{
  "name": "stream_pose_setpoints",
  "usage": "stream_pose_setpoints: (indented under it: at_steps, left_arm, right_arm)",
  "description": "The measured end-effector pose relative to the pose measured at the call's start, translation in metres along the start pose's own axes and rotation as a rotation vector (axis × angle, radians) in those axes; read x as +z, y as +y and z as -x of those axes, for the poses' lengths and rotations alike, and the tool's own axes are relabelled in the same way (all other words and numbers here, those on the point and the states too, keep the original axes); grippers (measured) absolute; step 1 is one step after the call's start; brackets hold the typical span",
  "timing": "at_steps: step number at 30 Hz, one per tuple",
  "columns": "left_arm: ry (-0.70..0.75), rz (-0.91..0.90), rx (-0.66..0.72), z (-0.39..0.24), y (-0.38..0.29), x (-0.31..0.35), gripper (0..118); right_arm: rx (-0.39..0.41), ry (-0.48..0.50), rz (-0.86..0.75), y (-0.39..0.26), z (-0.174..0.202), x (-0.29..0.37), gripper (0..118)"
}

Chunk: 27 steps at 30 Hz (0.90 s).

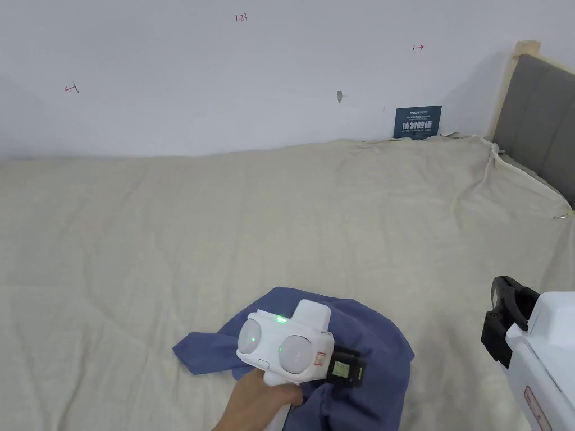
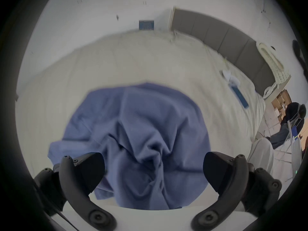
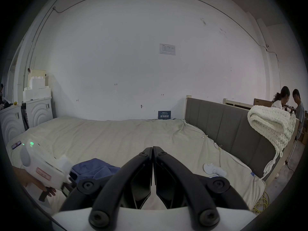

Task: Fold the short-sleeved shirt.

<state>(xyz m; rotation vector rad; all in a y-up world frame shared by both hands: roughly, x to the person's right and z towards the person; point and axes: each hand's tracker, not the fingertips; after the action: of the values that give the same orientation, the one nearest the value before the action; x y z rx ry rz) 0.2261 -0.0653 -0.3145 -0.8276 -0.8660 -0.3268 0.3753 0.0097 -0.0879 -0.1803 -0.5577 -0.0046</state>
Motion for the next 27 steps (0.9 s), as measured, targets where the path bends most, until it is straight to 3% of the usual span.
stream_pose_setpoints:
  at_steps: [12,20,21,24,27]
  left_arm:
    - [0.245,-0.538,0.065,0.052,-0.006,0.124,118]
    - [0.434,-0.724,0.053,0.083,-0.047,0.151,109]
    - [0.451,-0.737,0.052,0.086,-0.052,0.153,106]
    - [0.499,-0.762,0.054,0.094,-0.067,0.155,80]
    - [0.533,-0.761,0.05,0.099,-0.077,0.155,42]
  right_arm:
    - [-0.001,0.028,-0.054,0.013,0.017,0.0,1]
    - [0.0,0.041,-0.073,0.012,0.026,-0.001,1]
    - [0.001,0.043,-0.075,0.012,0.027,-0.001,1]
    - [0.002,0.047,-0.077,0.011,0.029,-0.002,2]
    - [0.001,0.049,-0.077,0.009,0.031,-0.002,1]
